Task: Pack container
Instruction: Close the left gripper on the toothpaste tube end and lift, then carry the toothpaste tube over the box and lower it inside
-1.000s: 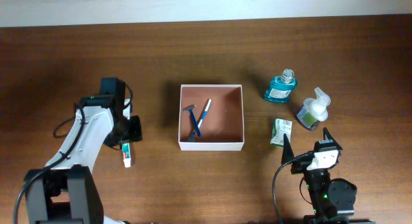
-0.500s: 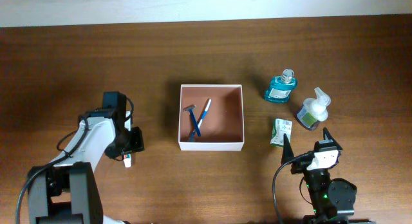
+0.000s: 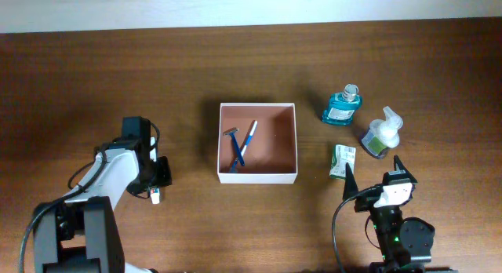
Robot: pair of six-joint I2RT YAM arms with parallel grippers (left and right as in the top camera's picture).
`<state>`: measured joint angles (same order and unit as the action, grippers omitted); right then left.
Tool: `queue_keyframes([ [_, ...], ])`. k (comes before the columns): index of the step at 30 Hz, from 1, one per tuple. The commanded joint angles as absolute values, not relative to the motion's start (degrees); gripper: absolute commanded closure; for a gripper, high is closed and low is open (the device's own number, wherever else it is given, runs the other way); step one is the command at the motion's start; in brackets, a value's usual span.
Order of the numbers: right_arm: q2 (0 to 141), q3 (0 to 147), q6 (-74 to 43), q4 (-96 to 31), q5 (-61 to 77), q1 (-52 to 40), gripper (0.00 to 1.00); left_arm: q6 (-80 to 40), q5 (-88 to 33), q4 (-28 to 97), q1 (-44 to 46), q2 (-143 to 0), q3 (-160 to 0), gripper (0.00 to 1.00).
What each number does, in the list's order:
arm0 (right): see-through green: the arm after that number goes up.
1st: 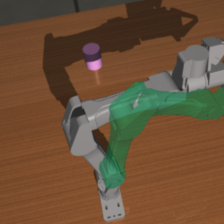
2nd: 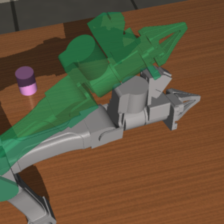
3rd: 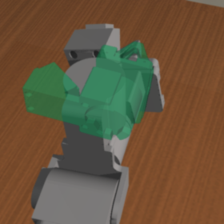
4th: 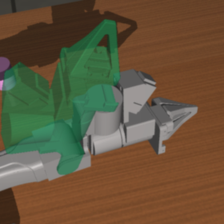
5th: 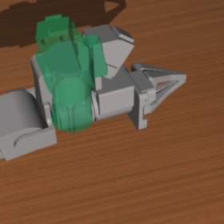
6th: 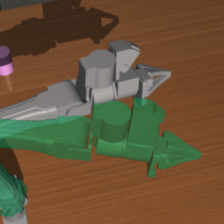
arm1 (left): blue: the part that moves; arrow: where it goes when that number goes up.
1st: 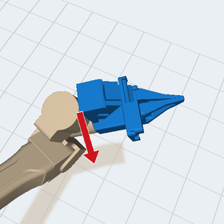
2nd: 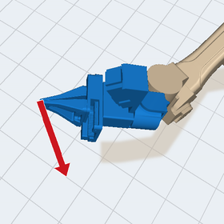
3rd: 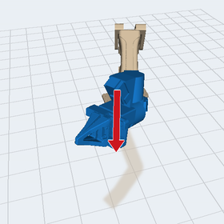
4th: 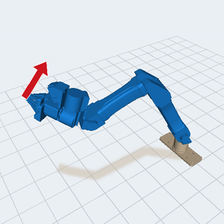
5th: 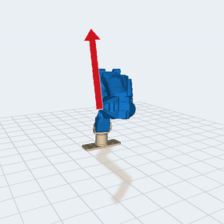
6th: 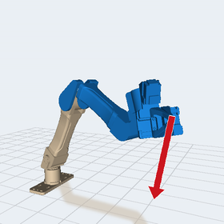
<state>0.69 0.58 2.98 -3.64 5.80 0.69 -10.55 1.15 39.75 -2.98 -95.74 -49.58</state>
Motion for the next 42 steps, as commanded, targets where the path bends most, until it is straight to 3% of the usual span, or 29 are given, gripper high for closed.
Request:
queue_keyframes([
  [1,0.21,0.32,2.7,-3.95,5.52,0.38,0.01,-11.09,0.82,39.4,-3.2,-95.9,-48.6,0.55],
  [12,0.21,0.32,2.7,-3.95,5.52,0.38,0.01,-11.09,0.82,38.15,-3.2,-95.9,-48.6,0.73],
  [27,0.21,0.32,2.7,-3.95,5.52,0.38,0.02,-11.09,0.86,36.84,-3.16,-95.88,-48.75,0.89],
  [42,0.21,0.32,2.7,-3.95,5.52,0.38,0.01,-12.86,-3.11,39.31,-2.76,-90.26,-57.95,0.92],
])
